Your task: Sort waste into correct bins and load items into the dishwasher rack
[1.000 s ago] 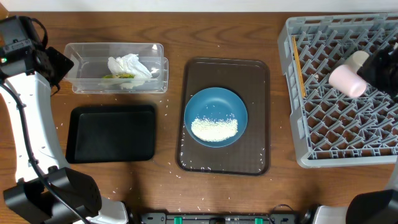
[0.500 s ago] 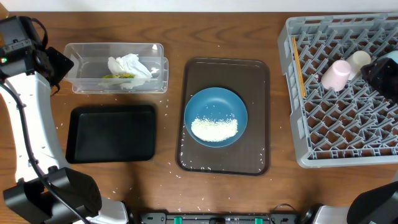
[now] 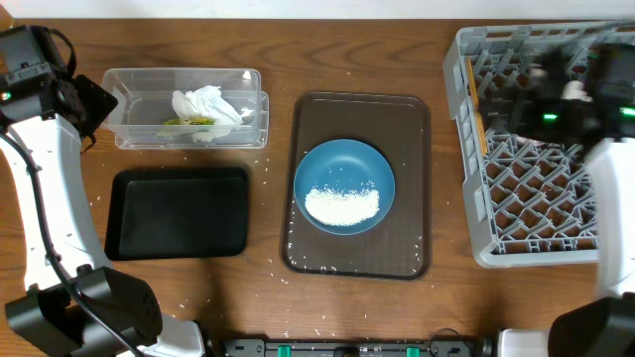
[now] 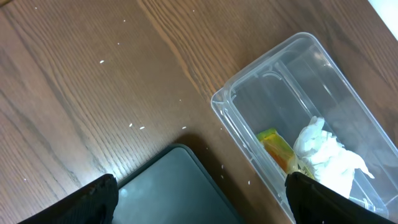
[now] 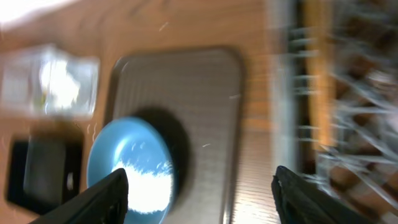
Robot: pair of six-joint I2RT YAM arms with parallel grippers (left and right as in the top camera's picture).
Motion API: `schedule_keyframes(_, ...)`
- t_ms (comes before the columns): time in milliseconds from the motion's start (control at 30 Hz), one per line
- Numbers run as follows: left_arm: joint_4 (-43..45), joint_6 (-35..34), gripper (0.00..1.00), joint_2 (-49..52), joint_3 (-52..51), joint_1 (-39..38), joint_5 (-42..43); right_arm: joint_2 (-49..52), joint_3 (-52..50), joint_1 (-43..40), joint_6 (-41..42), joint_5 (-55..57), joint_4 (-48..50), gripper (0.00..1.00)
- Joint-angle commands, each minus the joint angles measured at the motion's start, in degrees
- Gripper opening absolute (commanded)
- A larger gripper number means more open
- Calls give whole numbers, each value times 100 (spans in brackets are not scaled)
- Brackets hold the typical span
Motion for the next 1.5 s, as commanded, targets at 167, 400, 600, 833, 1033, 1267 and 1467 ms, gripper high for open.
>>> schedule_keyframes(167,-20,98,89,24,42,24,-68,308,-15,2334,229,1963,247,84)
schedule_keyframes(400,-20,98,89,24,42,24,-70,1126,-13,3462,673,2232,809,93)
schedule_keyframes(600,-20,98,89,24,42,24,-70,1661,-13,4057,756,1965,979,93)
schedule_keyframes(833,-20,98,89,24,42,24,-70,1508,157,4339,754,2549,885,97)
schedule_keyframes(1033,-20,98,89,24,42,24,-68,929,601,4017,802,3589,581,99)
schedule_keyframes(1267,-20,98,89,24,42,24,-70,107,953,3056,800,4513,660,99)
schedule_keyframes(1467,-20,98,89,24,42,24,-68,-201,953,1484,800,4535,686,99)
